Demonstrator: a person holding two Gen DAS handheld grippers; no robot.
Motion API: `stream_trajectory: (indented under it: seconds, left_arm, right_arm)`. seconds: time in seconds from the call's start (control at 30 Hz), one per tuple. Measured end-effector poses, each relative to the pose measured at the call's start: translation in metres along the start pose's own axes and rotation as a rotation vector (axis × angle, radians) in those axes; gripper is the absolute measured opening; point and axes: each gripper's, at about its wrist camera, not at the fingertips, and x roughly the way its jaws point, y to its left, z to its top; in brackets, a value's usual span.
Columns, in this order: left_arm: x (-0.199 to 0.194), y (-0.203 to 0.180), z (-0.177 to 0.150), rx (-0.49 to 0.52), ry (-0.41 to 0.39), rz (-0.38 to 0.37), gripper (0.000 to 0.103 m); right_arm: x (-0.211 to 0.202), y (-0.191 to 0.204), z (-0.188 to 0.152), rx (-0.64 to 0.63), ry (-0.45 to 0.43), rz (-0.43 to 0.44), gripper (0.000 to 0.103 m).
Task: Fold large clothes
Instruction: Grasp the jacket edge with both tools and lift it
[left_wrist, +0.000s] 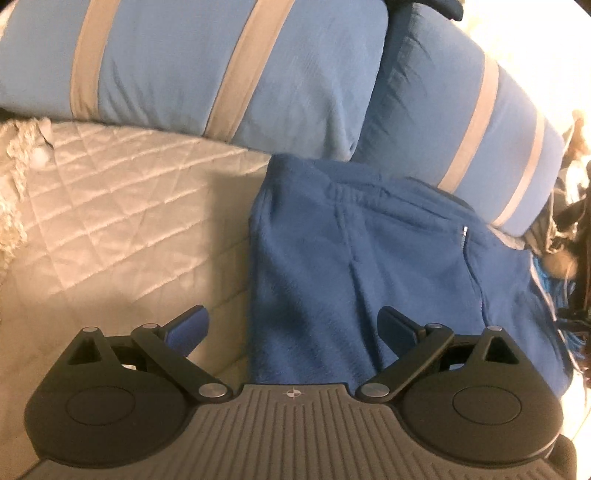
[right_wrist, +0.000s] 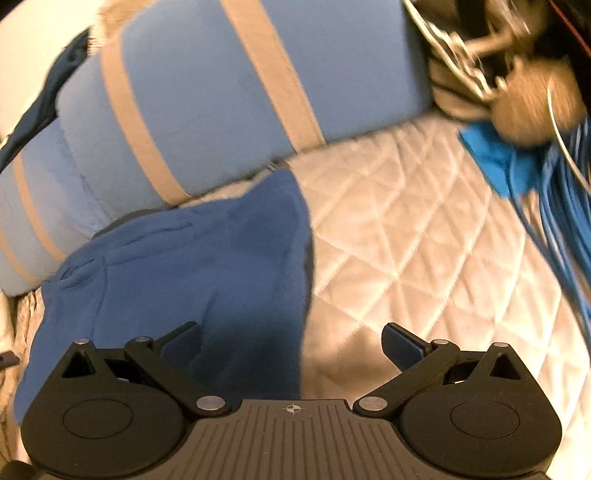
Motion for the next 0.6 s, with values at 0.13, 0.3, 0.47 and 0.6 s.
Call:
stream_trajectory:
  seconds: [0.13, 0.3, 0.47, 0.6]
  left_arm:
    - [0.011, 0.022, -0.005, -0.090, 0.008, -0.066, 0.099]
    - [0.035, 0.053, -0.016, -0.214, 0.054, -0.138, 0.092]
    - [0.038, 0.076, -0.017, -0.343, 0.025, -0.277, 0.092]
    - [0.050, 0.089, -0.014, -0.433, 0.060, -0.405, 0.092]
  right_arm:
    - [0.013, -0.018, -0.002, 0.097, 0.037, 0.032, 0.103]
    - [0.022, -0.036, -0.009, 0.210, 0.017, 0.125, 0.103]
    - [0.026, -0.048, -0.008, 0.271, 0.009, 0.218, 0.103]
    - [0.030, -0.055, -0.005, 0.324, 0.057, 0.348, 0.101]
